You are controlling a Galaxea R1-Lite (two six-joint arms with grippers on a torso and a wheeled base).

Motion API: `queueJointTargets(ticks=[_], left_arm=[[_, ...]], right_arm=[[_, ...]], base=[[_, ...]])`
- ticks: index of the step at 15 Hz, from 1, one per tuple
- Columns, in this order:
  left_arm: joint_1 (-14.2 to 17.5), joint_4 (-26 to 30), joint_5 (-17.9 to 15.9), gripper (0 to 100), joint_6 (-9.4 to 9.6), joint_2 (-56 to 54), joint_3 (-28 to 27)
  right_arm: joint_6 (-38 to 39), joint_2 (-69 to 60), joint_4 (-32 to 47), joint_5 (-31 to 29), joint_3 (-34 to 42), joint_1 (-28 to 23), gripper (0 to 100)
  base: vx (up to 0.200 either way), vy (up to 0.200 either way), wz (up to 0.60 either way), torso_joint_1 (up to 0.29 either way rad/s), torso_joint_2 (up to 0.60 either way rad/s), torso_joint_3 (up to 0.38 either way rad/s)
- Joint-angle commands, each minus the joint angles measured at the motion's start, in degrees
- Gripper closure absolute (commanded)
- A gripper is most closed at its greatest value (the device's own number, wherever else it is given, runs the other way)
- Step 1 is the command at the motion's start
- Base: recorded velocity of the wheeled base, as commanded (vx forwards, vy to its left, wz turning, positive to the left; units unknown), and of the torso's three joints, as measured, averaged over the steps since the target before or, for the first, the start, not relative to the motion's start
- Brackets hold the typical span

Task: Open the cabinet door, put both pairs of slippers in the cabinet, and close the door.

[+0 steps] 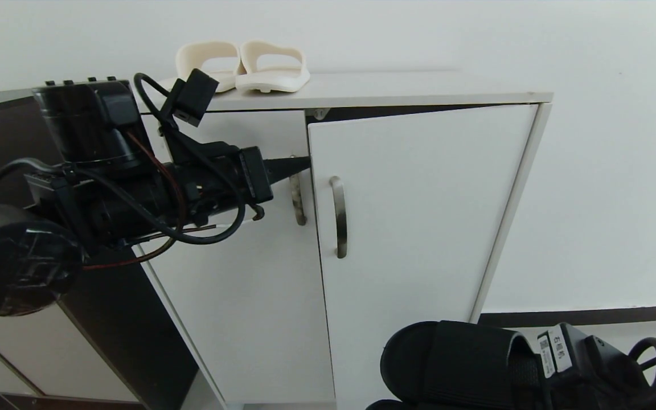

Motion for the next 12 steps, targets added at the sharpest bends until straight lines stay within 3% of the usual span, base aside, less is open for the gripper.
queueJointTargets(ticks=[1, 4, 7, 9, 12], left_arm=[[-0.74, -0.14, -0.01, 100, 0.01, 1.66, -0.89], [-2.23, -1.89, -0.01, 100, 0.01, 2.89, -1.07], [-4.70, -3.12, 0.34, 100, 0.45, 2.72, 0.60], [-9.44, -4.88, 0.96, 100, 1.94, 2.54, 2.71], [-17.26, -5.06, 3.68, 100, 2.56, 5.27, 1.83]], right_arm=[[-0.04, 0.19, -0.05, 0.03, -0.01, 0.02, 100], [0.32, 0.81, 0.04, 0.03, -0.27, 0.02, 100], [0.32, 0.02, 4.43, 0.03, -0.54, 0.90, 100], [0.32, -3.85, 9.53, 0.47, -0.36, 4.24, 100], [0.32, -6.93, 12.61, 0.47, -0.36, 7.41, 100]], base=[[0.000, 0.000, 0.00, 0.000, 0.00, 0.000], [0.000, 0.000, 0.00, 0.000, 0.00, 0.000], [-0.200, 0.000, 0.00, 0.004, 0.00, -0.001], [-0.200, 0.000, 0.00, 0.002, 0.00, 0.002], [-0.200, 0.000, 0.00, 0.002, 0.00, 0.002]])
